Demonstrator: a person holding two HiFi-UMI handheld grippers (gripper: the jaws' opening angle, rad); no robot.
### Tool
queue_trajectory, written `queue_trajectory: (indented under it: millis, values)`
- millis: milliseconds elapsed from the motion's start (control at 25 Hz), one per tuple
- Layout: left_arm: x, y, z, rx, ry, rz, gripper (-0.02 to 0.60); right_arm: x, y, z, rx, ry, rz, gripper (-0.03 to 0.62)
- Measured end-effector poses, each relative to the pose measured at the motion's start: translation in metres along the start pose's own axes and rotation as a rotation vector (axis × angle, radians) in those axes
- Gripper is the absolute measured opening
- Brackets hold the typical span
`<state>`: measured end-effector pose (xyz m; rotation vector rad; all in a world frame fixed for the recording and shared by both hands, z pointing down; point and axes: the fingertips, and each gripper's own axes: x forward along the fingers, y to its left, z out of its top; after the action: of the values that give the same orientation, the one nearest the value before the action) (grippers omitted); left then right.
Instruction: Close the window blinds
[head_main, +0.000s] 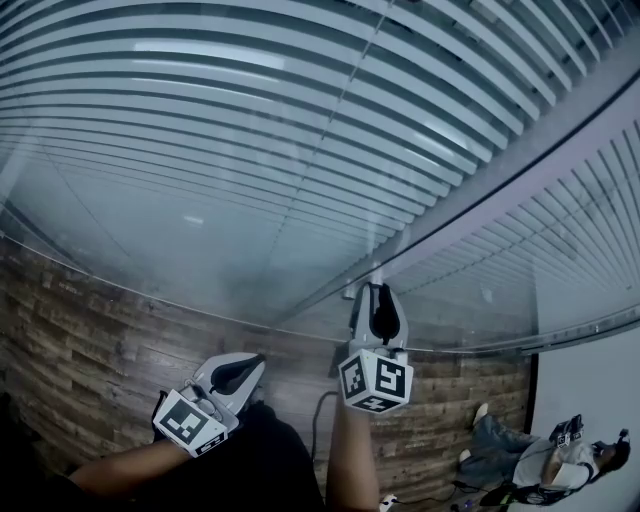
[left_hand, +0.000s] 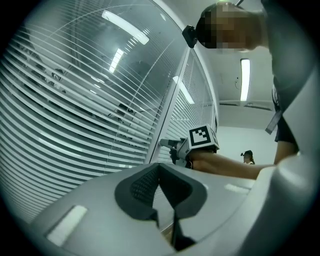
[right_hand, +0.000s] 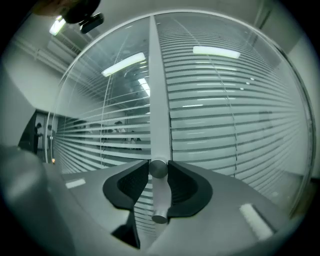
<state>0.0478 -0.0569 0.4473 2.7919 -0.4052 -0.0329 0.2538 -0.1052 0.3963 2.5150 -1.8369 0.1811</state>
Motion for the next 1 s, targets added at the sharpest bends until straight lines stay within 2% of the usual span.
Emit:
queue_trajectory:
  millis: [120, 200, 560, 640, 680, 840, 1000]
  values:
    - [-0.0055, 0.0031, -0.0008, -0.006, 0.002, -0.002, -0.002, -0.0006, 0.0062, 0.0007, -0.240, 0.033, -0.010, 0.123]
    - [-0.0045, 0.0017, -0.0004, 0.005, 0.002, -0.018, -0.002, 0.0013, 0.0082, 0.0003, -0.348, 0.060, 0.006, 0.123]
    - [-0.0043, -0.0037, 0.0031, 0.013, -0.015, -0.050, -0.002, -0.0021, 0.0118, -0.0025, -0.462, 0.093, 0.051, 0.123]
    - [-0.0022, -0.0056, 0.0033, 0.014, -0.015, -0.060, -0.002, -0.0021, 0.0113, -0.0036, -0.446, 0.096, 0.053, 0.125]
    - [-0.0013, -0.0063, 0.0033, 0.014, -0.015, -0.063, -0.002, -0.0025, 0.0099, -0.0035, -0.402, 0.094, 0.049, 0.127]
    - [0.0003, -0.0059, 0.0036, 0.008, -0.021, -0.065, -0.002, -0.0070, 0.0026, -0.0017, -0.152, 0.052, 0.024, 0.169]
    - [-0.0011, -0.0061, 0.0037, 0.004, -0.019, -0.070, -0.002, -0.0060, 0.0061, -0.0064, -0.083, 0.057, 0.008, 0.168]
